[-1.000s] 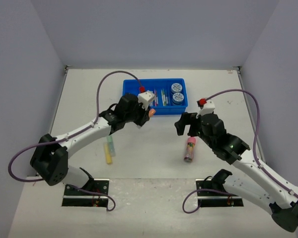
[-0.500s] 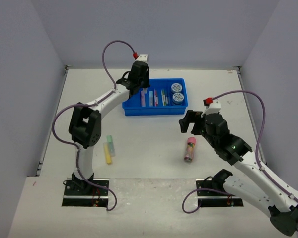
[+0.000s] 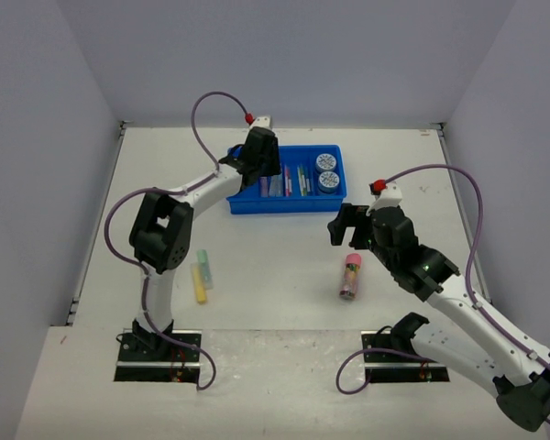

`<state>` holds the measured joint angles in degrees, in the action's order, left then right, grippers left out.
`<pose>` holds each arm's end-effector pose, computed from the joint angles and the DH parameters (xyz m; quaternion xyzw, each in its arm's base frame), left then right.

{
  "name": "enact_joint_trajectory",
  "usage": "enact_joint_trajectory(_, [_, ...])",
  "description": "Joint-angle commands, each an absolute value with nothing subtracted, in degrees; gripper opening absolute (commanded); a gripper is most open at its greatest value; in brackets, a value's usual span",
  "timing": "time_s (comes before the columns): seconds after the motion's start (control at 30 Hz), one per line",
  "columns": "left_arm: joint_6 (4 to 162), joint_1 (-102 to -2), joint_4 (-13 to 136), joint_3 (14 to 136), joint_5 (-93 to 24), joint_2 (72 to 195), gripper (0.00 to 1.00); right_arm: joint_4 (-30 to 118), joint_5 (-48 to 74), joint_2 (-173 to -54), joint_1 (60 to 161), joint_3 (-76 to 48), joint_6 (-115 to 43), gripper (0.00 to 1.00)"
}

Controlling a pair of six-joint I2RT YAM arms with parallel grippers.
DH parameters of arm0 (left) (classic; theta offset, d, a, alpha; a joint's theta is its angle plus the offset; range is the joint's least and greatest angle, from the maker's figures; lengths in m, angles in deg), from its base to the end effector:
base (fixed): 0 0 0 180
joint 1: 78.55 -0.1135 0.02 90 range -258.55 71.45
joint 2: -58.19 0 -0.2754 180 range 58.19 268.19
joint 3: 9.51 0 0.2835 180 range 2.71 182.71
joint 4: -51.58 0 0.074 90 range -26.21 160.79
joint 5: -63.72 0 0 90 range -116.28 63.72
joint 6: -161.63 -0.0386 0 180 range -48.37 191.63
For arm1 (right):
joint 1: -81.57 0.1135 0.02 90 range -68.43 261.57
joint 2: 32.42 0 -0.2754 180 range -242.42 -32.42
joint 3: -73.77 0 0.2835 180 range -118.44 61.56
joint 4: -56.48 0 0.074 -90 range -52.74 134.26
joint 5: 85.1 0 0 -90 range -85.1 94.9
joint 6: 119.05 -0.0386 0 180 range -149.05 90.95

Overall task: Sort the stationery into containers
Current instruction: Place the pen in the storage box.

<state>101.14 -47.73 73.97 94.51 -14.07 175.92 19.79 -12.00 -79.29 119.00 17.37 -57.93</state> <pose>0.4455 -0.2563 0.2242 -0.0381 0.8868 -0.1445 0.4373 0.1736 0.1187 0.3108 0.0135 0.8475 0.1770 0.5003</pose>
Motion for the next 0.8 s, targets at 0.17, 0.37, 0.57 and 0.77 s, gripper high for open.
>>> enact_joint_trajectory(0.17, [102.7, -47.6, 73.5, 93.7, -12.5, 167.2, 0.82, 22.0, -11.2, -79.0, 118.7, 17.3, -57.6, 0.99])
enact_joint_trajectory(0.37, [114.1, -47.7, 85.9, 78.0, 4.7, 148.2, 1.00, 22.6, -11.0, -78.7, 118.7, 17.8, -57.3, 0.99])
enact_joint_trajectory(0.57, [124.1, -48.1, 95.6, 59.6, 8.5, 132.8, 1.00, 23.1, -10.2, -77.7, 118.7, 18.2, -57.1, 0.99])
enact_joint_trajectory(0.77, [123.4, -48.1, 95.3, 50.0, 6.2, 127.4, 0.86, 23.7, -9.7, -77.1, 118.7, 19.1, -57.2, 0.99])
